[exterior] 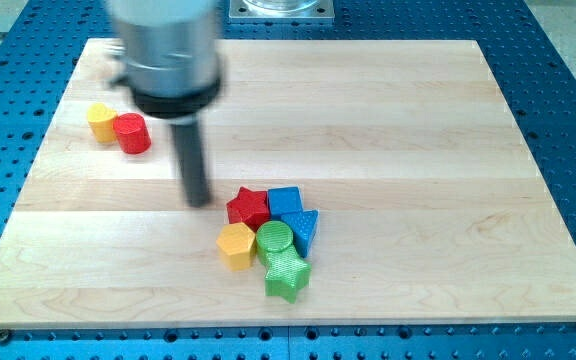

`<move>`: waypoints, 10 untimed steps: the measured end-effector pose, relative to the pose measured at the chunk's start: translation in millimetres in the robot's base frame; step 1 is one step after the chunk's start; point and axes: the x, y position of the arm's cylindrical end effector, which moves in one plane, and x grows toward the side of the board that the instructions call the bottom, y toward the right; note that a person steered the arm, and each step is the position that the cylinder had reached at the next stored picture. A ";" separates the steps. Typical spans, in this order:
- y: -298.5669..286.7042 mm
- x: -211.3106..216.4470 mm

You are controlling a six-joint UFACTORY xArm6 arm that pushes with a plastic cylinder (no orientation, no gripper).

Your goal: Separate the red circle from the yellow heart

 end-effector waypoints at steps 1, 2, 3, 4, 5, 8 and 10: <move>-84.2 -31.3; -93.5 -79.5; -91.6 -130.4; -91.6 -151.0; -71.0 -126.2; 55.6 26.7; 74.0 7.2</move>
